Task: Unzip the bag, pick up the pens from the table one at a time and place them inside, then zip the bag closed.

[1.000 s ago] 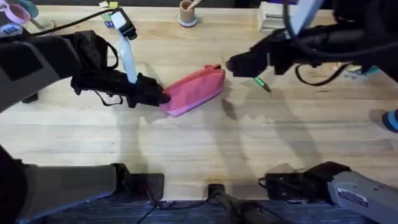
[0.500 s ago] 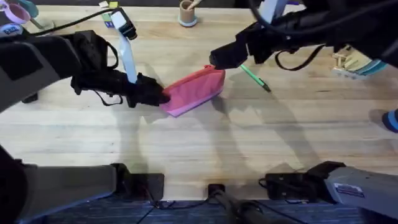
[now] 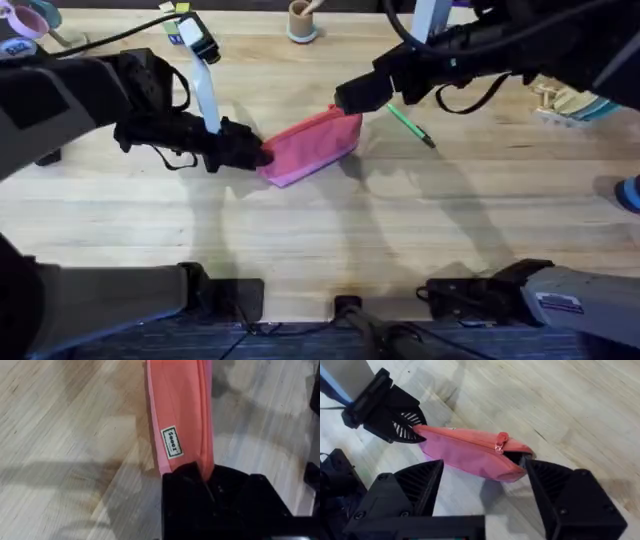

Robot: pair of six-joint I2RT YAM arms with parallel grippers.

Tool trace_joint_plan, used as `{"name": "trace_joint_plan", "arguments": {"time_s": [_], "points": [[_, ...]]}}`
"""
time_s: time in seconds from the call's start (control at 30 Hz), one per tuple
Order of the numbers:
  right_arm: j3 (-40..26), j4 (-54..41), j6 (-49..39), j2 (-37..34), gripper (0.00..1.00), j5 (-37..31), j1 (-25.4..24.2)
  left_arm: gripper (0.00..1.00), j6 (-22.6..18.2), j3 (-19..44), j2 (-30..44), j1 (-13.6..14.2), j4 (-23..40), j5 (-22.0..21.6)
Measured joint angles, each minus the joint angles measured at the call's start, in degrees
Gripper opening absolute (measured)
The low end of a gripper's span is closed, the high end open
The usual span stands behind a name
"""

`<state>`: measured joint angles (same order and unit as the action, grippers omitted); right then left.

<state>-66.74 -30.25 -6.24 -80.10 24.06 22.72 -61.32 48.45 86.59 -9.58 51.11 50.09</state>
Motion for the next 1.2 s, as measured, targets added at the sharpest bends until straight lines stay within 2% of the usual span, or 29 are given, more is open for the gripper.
{"name": "trace_joint_plan", "arguments": {"time_s": [0.27,0.57,0.87,1.2], "points": [[0.0,0.68,0.19,-0.01,0.997,0.03,0.0,0.044,0.0,0.0,0.0,0.0,-0.13,0.0],[0.0,5.92,0.52,-0.23,0.997,0.25,0.0,0.044,0.0,0.0,0.0,0.0,-0.15,0.0],[-0.02,6.72,5.02,-6.07,0.997,1.2,0.0,0.044,0.0,-0.02,0.0,0.0,-0.2,0.0],[-0.02,9.76,6.07,-9.35,0.997,1.3,0.0,0.042,0.0,-0.02,0.0,0.0,-0.22,0.0]]}}
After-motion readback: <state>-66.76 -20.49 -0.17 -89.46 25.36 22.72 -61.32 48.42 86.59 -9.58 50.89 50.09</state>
